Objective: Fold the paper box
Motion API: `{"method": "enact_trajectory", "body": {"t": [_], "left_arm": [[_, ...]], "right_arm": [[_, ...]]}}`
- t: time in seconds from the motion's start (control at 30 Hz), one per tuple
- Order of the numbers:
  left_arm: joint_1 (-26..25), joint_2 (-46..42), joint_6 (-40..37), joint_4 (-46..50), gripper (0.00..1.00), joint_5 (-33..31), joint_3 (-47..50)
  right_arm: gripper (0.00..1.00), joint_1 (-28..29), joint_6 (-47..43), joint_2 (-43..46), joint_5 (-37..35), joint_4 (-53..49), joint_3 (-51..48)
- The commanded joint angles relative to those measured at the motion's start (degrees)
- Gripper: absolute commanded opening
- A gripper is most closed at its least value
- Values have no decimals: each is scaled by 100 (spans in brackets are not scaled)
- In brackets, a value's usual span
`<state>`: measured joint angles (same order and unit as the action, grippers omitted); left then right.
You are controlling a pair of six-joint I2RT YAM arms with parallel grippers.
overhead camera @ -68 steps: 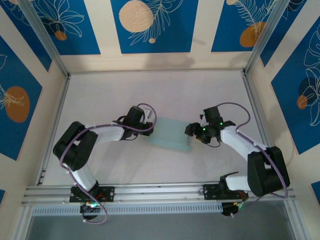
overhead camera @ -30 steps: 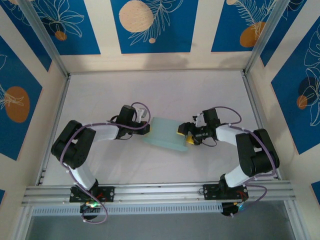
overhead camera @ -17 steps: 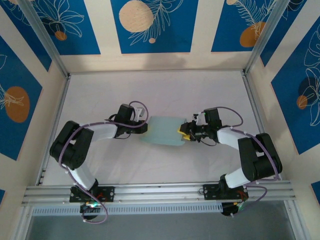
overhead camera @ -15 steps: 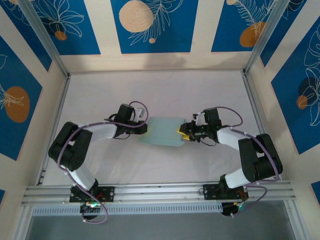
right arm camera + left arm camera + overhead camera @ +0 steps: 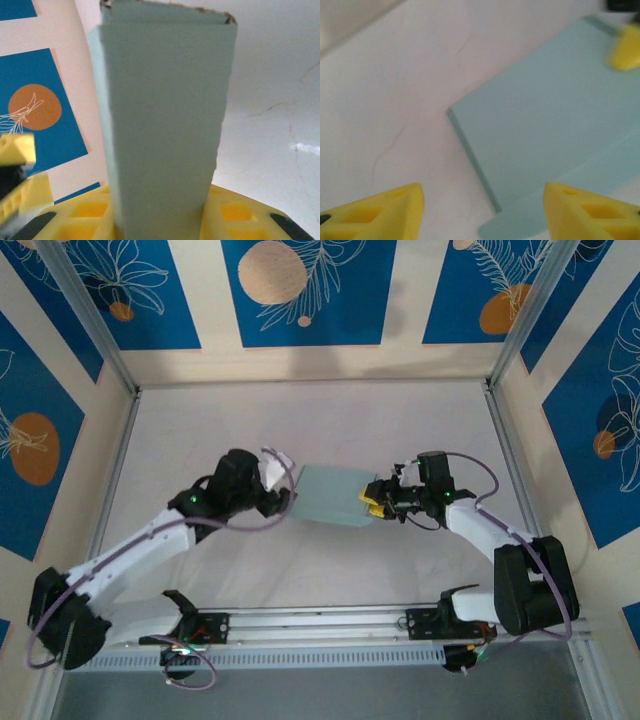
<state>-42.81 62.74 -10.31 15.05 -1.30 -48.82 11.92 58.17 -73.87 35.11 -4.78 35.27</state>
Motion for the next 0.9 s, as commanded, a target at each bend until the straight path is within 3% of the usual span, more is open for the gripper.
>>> {"method": "enact_trajectory", "body": {"t": [0.0, 0.07, 0.27, 0.37, 0.43, 0.7, 0.87], "left_arm": [[-569, -548, -1895, -440, 82, -405, 659], [-876, -779, -2353, -703, 91, -432, 938], [-1796, -237, -3494, -1493, 90, -1712, 1188], [-2167, 437, -4456, -2828, 84, -3006, 1419], [-2270, 813, -5148, -4220, 82, -3650, 1634], [-2302, 1438, -6350, -5876, 65, -3958, 1821], [-2302, 1713, -6547, -6408, 50, -4140, 1802]], "right_arm": [[25, -15, 348, 218, 368, -154, 173], [25, -19, 467, 311, 415, -101, 141], [25, 16, 827, 566, 571, 127, 27], [25, 9, 972, 647, 632, 265, -31], [25, 13, 1024, 704, 654, 314, -76], [25, -12, 1304, 786, 821, 593, -260], [25, -29, 1490, 809, 900, 757, -369]]}}
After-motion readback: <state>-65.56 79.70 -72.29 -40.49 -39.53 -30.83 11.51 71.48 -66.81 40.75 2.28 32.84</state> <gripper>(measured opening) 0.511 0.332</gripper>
